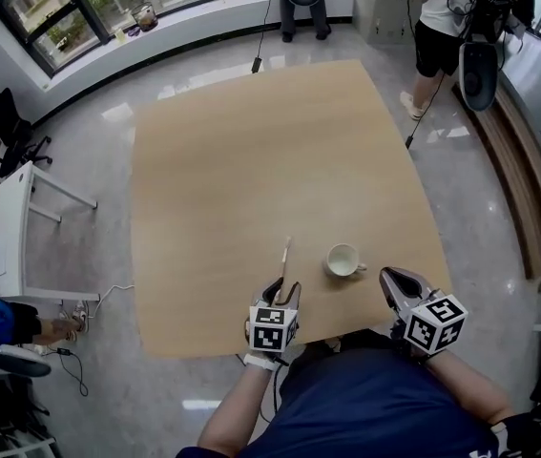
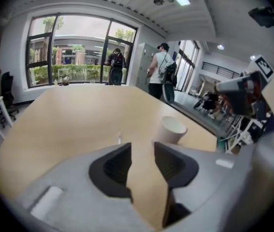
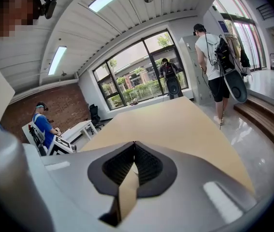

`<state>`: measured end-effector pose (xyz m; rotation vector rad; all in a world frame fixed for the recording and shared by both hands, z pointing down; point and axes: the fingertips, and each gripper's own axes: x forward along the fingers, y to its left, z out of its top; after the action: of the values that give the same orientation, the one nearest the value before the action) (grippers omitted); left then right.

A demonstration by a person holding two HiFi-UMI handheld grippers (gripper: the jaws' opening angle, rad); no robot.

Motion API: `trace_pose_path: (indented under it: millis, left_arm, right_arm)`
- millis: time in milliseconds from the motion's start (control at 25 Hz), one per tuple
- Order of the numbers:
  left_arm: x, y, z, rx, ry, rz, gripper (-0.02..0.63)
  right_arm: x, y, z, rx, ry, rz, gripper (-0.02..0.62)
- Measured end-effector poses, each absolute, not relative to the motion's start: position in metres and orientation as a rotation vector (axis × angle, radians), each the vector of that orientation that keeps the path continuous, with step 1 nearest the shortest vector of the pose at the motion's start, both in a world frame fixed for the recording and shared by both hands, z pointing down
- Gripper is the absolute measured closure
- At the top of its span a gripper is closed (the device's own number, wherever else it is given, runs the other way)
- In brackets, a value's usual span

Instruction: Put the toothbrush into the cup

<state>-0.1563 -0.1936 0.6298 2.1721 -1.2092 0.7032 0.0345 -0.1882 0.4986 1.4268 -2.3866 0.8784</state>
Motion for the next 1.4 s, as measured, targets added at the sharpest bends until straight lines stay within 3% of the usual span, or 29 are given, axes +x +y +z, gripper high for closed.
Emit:
trace_pose_path:
  millis: [440, 720, 960, 1080, 1400]
  left_arm:
    - [-0.185, -0.236, 0.704, 2.000, -1.254, 1.009, 0.443]
    - [-0.174, -0.244, 0.731, 1.971, -1.199, 1.132, 0.489]
    - [-0.176, -0.245, 0.736, 1.958, -1.213, 1.110, 0.496]
    - [-0.179, -0.244, 0.732, 1.937, -1.229, 1.093, 0.558]
    - [-0.183, -0.232, 0.706, 1.916, -1.265, 0.983, 0.560]
  right_arm:
    - [0.053, -0.193, 0.504, 1.427, -2.412, 0.941, 0.584]
    - [0.081, -0.184, 0.507, 1.508, -2.376, 0.972, 0.584]
    - [0.097, -0.179, 0.514, 1.547, -2.353, 1.009, 0.584]
    - [0.094, -0.179, 0.512, 1.531, -2.361, 1.009, 0.584]
    - [0.078, -0.177, 0.513, 1.462, -2.399, 1.010, 0.584]
